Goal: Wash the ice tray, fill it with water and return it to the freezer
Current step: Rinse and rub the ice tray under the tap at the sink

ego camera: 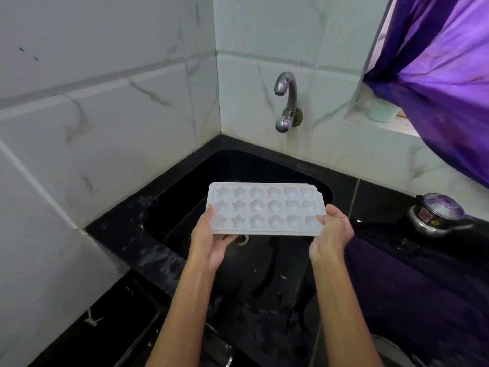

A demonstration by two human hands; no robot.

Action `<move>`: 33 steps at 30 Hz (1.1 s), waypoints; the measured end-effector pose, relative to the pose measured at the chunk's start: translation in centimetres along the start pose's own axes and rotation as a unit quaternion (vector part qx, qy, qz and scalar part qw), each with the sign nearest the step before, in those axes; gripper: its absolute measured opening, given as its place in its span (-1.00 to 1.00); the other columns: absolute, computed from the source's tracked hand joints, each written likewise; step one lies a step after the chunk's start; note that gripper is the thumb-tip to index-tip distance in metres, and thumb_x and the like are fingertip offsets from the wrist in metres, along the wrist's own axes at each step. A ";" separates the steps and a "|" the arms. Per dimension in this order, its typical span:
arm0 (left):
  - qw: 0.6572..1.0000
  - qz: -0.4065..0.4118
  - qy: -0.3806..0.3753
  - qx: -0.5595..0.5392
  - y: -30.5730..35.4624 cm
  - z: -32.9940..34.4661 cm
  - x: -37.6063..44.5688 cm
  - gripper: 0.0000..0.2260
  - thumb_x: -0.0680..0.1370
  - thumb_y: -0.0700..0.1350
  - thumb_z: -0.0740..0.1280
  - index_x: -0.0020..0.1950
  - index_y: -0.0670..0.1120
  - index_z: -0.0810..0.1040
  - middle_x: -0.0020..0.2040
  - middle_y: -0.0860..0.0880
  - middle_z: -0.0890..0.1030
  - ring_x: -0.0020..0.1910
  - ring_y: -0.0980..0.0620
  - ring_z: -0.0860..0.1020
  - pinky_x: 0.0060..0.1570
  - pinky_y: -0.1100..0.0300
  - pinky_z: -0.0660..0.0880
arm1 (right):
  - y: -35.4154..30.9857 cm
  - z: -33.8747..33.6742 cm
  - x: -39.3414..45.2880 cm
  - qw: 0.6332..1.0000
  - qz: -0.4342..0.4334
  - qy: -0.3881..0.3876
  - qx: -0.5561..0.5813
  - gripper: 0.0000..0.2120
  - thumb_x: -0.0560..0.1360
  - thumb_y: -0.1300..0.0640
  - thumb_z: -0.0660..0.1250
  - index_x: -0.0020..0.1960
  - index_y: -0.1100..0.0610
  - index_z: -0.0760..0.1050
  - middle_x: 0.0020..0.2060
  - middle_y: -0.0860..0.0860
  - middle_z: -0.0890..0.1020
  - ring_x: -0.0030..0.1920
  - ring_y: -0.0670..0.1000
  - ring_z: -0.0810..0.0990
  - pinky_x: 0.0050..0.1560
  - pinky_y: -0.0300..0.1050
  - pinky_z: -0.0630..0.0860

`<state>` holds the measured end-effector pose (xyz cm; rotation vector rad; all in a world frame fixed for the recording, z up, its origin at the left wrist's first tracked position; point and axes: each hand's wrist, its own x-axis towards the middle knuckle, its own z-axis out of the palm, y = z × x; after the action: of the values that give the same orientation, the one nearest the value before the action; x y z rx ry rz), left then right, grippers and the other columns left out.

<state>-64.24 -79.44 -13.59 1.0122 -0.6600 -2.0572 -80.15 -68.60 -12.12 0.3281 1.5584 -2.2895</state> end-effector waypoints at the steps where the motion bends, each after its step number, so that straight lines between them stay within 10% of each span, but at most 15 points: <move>1: 1.000 -0.006 -0.009 -0.004 0.2 0.5 0.7 -0.70 0.62 0.02 0.20 0.25 -0.13 0.48 0.13 -0.15 0.63 0.12 -0.15 0.59 -0.05 -0.08 0.55 | -0.1 0.4 0.6 1.000 0.000 0.008 -0.005 -0.68 0.38 0.48 0.17 -0.12 0.10 0.51 -0.02 0.08 0.61 0.08 0.10 0.60 0.08 -0.06 0.55; 5: 0.999 -0.022 -0.035 0.000 0.9 2.7 3.5 -0.69 0.64 0.02 0.17 0.25 -0.13 0.48 0.13 -0.16 0.63 0.11 -0.15 0.59 -0.07 -0.07 0.55 | -0.7 2.3 2.7 0.999 -0.008 0.039 -0.021 -0.69 0.37 0.45 0.18 -0.12 0.09 0.51 0.08 0.12 0.61 0.11 0.09 0.59 0.24 0.04 0.50; 9: 0.999 -0.026 -0.044 0.012 1.3 4.5 6.6 -0.71 0.65 0.02 0.14 0.25 -0.12 0.47 0.12 -0.15 0.63 0.07 -0.13 0.61 -0.15 -0.04 0.55 | -1.2 4.0 4.5 0.991 -0.059 0.026 -0.116 -0.74 0.45 0.38 0.20 0.04 0.12 0.50 -0.01 0.00 0.58 -0.07 -0.07 0.54 -0.04 -0.19 0.48; 13: 0.998 -0.020 -0.052 0.015 1.4 6.1 9.9 -0.73 0.66 0.01 0.11 0.21 -0.11 0.47 0.11 -0.16 0.62 0.07 -0.14 0.60 -0.16 -0.04 0.55 | -1.3 6.5 6.1 0.891 -0.221 0.029 -0.394 -0.68 0.45 0.18 0.32 0.20 0.08 0.46 0.19 0.04 0.50 0.25 0.13 0.45 0.30 0.04 0.32; 17: 0.998 -0.028 -0.056 0.016 0.8 7.3 12.9 -0.70 0.66 0.02 0.12 0.25 -0.12 0.45 0.14 -0.17 0.62 0.09 -0.16 0.60 -0.16 -0.07 0.56 | -2.2 10.6 7.4 0.865 -0.310 -0.058 -0.389 -0.59 0.50 0.16 0.32 0.33 0.14 0.40 0.31 0.04 0.43 0.32 0.04 0.38 0.31 -0.11 0.26; 23: 0.996 -0.052 -0.070 0.015 0.4 8.9 15.8 -0.71 0.65 0.01 0.13 0.24 -0.13 0.46 0.12 -0.19 0.63 0.08 -0.18 0.61 -0.11 -0.10 0.57 | -3.1 17.8 12.0 0.928 -0.090 -0.185 -0.311 -0.65 0.56 0.01 0.26 0.29 0.13 0.39 0.13 -0.02 0.46 0.03 -0.05 0.43 -0.17 -0.25 0.36; 26: 0.995 -0.063 -0.081 0.019 0.5 9.6 16.9 -0.70 0.65 0.01 0.14 0.26 -0.15 0.46 0.12 -0.20 0.63 0.08 -0.18 0.62 -0.09 -0.11 0.57 | -2.3 21.2 15.3 0.943 -0.024 -0.172 -0.284 -0.75 0.53 -0.06 0.30 -0.08 0.12 0.40 -0.20 0.00 0.43 -0.20 -0.03 0.41 -0.12 -0.18 0.40; 33: 0.995 -0.055 -0.076 0.020 0.9 10.9 18.7 -0.74 0.65 -0.01 0.14 0.24 -0.11 0.46 0.12 -0.18 0.63 0.09 -0.18 0.61 -0.04 -0.15 0.57 | -1.1 24.5 19.6 0.972 0.135 -0.192 0.019 -0.51 0.50 0.13 0.41 0.34 0.30 0.36 0.11 0.21 0.52 0.05 0.13 0.57 0.15 -0.04 0.55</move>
<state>-80.61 -93.47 -15.15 0.9394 -0.7413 -2.2426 -98.36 -94.05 -9.63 0.0894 1.1981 -2.0253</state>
